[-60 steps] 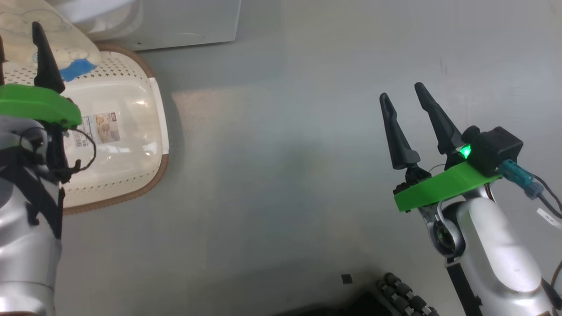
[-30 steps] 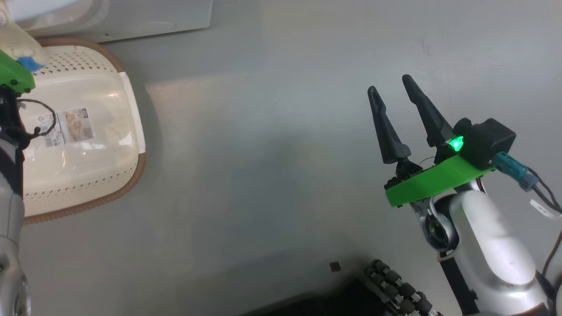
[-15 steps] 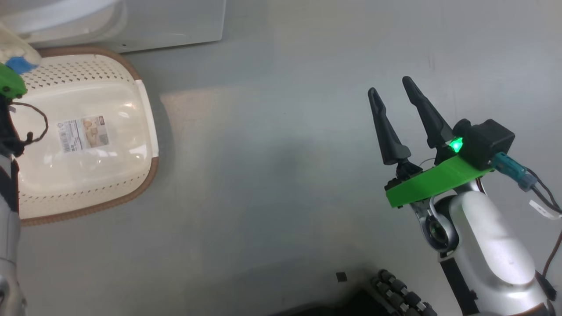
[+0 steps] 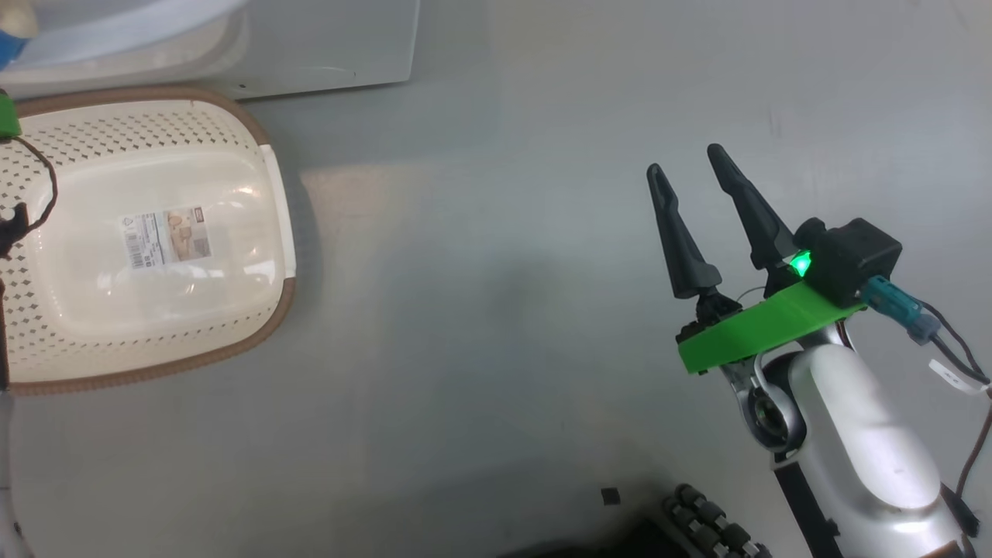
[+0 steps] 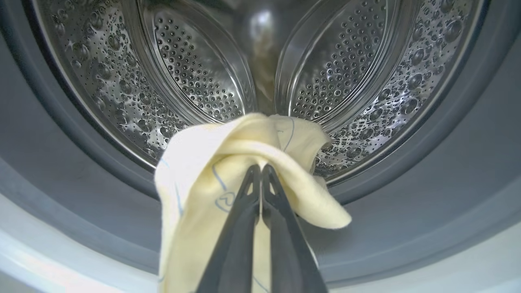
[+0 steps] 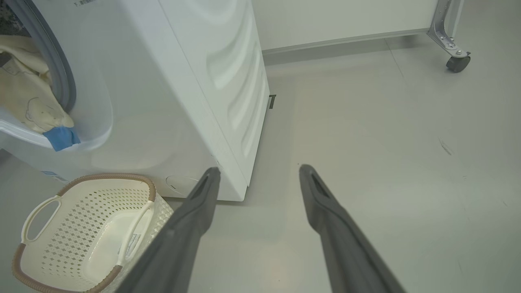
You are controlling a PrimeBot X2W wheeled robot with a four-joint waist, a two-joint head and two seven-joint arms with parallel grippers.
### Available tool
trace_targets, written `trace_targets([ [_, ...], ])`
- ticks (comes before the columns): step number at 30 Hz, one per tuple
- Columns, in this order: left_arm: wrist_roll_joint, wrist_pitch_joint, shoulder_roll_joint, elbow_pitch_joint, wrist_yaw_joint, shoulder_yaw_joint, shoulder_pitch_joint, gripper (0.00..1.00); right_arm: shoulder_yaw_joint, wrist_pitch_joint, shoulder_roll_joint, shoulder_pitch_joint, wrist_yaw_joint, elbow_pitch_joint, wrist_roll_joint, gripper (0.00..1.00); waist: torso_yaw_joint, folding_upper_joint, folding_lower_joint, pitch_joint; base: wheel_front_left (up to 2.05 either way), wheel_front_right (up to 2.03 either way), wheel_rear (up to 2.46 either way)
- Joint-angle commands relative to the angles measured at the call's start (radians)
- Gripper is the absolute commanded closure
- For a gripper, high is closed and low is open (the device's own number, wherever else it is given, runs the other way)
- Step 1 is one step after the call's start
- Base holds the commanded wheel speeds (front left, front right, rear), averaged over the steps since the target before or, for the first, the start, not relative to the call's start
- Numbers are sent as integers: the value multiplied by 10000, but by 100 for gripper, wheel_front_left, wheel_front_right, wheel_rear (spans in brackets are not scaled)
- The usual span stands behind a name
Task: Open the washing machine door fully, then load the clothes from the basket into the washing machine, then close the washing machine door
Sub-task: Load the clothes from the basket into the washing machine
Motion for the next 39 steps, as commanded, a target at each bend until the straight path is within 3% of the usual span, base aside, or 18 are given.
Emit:
trace_targets([
  [1,87,20,662,-425,3,181,-209,100,222,-67,31,215,2,-308,34,0,-50,0,1,163,0,0,0],
  [9,38,1399,1610,-674,-145,-806,-2142,100,148,-67,32,78,2,-463,140,0,-229,0,1,947,0,0,0],
  [14,-804,2490,2398,-200,-166,-1487,-4271,100,317,-67,32,-119,2,-529,345,0,-452,0,1,1461,0,0,0],
  [22,-634,2565,3417,1039,-169,-2094,-7393,100,679,-67,32,-431,2,-620,859,0,-1131,0,1,1960,0,0,0],
  [39,94,2510,3367,4035,-170,-3790,-9173,100,1088,-67,32,-612,2,-619,1369,0,-1646,0,1,2393,0,0,0],
])
